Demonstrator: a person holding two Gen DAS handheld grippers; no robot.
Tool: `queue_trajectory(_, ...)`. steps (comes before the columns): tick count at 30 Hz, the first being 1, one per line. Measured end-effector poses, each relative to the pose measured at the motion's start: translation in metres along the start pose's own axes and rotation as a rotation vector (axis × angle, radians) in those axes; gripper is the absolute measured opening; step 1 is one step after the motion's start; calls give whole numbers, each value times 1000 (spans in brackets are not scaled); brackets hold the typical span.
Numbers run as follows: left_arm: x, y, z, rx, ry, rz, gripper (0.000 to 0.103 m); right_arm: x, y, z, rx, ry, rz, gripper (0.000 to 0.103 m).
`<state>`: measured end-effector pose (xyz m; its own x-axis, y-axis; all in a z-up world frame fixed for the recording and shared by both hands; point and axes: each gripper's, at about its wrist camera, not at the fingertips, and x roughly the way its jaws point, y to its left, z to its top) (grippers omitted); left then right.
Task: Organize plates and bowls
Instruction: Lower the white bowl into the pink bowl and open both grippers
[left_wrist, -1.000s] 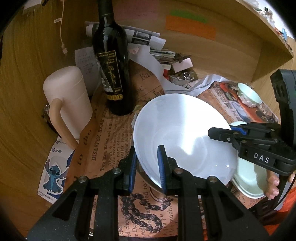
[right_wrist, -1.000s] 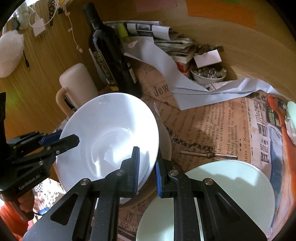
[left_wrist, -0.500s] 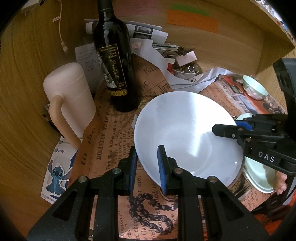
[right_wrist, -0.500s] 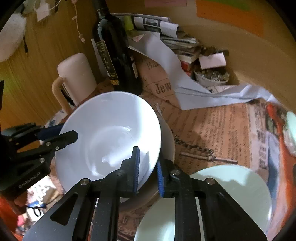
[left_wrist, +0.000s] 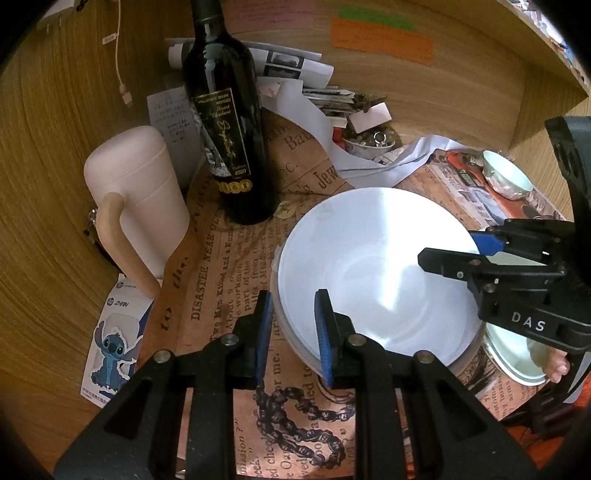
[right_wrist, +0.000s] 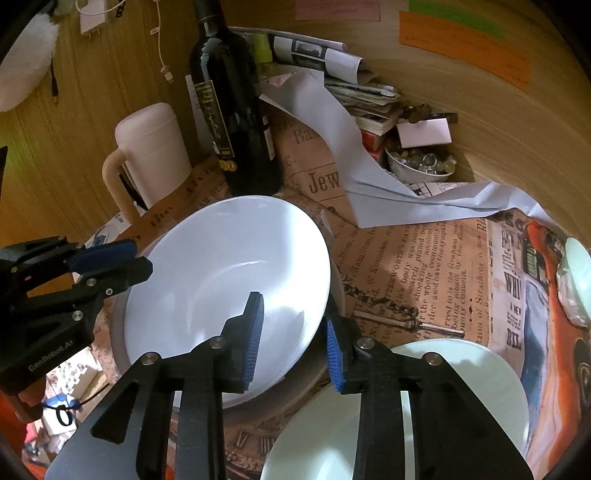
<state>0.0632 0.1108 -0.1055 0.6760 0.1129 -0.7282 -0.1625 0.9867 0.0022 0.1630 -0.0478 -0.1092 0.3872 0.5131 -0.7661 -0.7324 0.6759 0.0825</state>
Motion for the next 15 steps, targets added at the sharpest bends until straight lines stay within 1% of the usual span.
queue_trajectory(1, -2, -1, 1, 2, -6, 0, 24, -2, -1, 0, 0, -6, 1, 32)
queue_trajectory(2, -4, -1, 3, 2, -13, -3, 24, -5, -1, 1, 0, -20, 0, 41)
queue_trajectory(3, -7, -2, 5, 3, -20, -5, 26, -10, -2, 2, 3, -42, -9, 46)
queue_trajectory(4, -9, -3, 7, 4, -28, -6, 30, -15, -4, 3, 4, -69, -16, 56)
queue_trajectory(5, -12, -4, 10, 4, -41, -7, 33, -20, -5, 4, 1, -96, -24, 62)
queue_trajectory(7, -17, -5, 15, -2, -62, -12, 51, -31, -8, 6, -9, -129, -44, 63)
queue_trajectory(9, -22, -7, 21, -5, -84, -19, 56, -38, -15, 8, -5, -148, -57, 63)
queue_trajectory(10, -24, -9, 24, -5, -90, -21, 61, -41, -20, 8, 3, -156, -64, 63)
queue_trajectory(12, -27, -12, 31, -9, -104, -35, 67, -48, -33, 9, 28, -171, -77, 63)
queue_trajectory(15, -30, -19, 43, -8, -121, -52, 67, -60, -57, 8, 75, -197, -105, 71)
